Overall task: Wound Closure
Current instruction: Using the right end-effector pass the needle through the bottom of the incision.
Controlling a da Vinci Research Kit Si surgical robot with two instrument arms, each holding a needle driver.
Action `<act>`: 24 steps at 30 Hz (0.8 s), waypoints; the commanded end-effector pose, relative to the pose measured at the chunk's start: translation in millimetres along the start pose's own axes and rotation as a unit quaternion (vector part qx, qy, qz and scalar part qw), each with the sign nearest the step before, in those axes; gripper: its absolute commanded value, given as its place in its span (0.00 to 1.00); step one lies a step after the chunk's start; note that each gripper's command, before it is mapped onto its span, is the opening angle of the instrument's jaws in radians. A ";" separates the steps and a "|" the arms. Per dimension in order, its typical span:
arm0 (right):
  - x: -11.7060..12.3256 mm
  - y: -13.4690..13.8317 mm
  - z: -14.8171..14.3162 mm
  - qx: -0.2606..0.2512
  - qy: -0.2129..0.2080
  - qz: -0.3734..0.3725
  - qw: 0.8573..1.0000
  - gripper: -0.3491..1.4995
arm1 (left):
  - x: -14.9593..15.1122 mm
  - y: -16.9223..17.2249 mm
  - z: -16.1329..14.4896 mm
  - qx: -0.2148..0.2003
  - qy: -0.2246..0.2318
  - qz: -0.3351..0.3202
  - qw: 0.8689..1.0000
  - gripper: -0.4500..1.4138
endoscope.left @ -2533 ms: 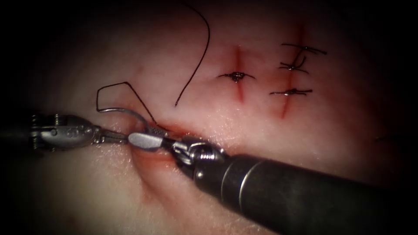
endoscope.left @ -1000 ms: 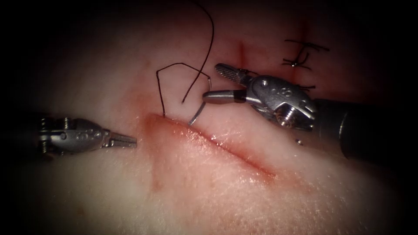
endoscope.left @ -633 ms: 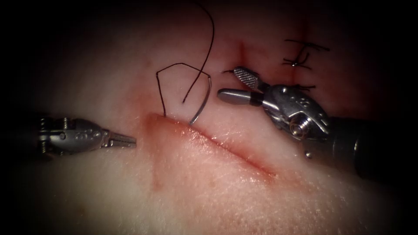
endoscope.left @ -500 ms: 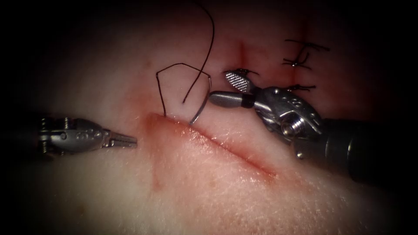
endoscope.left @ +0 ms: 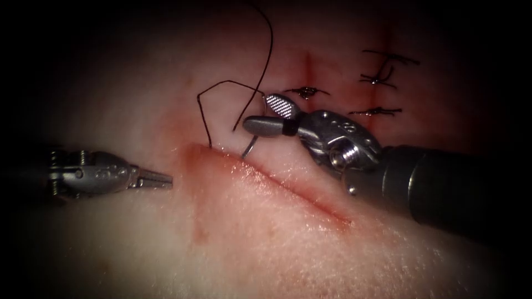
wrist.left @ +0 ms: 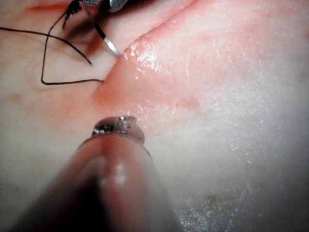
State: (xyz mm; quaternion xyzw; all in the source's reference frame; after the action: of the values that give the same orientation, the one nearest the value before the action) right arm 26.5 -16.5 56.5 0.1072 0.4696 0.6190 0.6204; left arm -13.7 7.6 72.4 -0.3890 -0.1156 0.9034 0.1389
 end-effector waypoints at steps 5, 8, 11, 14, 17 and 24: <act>0.9 0.0 0.1 -0.013 0.015 -0.002 1.000 0.91 | -0.2 0.2 0.8 0.000 0.000 0.000 1.000 0.00; 0.5 -0.1 0.9 -0.021 0.006 -0.005 1.000 0.93 | -0.2 0.2 0.8 0.000 0.000 0.000 1.000 0.00; -0.3 -0.1 1.7 -0.012 -0.002 -0.009 1.000 0.85 | -0.2 0.3 0.8 0.000 0.000 0.000 1.000 0.00; -1.1 0.0 3.0 -0.013 -0.010 -0.015 1.000 0.85 | -0.2 0.3 0.8 0.000 0.000 0.000 1.000 0.00; -1.4 0.4 3.8 -0.018 -0.011 -0.020 1.000 0.84 | -0.3 0.3 0.8 0.000 0.000 0.000 1.000 0.00; -1.4 0.7 4.2 -0.021 -0.011 -0.020 1.000 0.80 | -0.3 0.3 0.8 -0.001 -0.001 0.001 1.000 0.00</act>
State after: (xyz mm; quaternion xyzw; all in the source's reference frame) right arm 28.3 -16.1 59.6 0.0909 0.4497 0.6157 0.6407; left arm -13.6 7.4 72.5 -0.3882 -0.1155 0.9039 0.1377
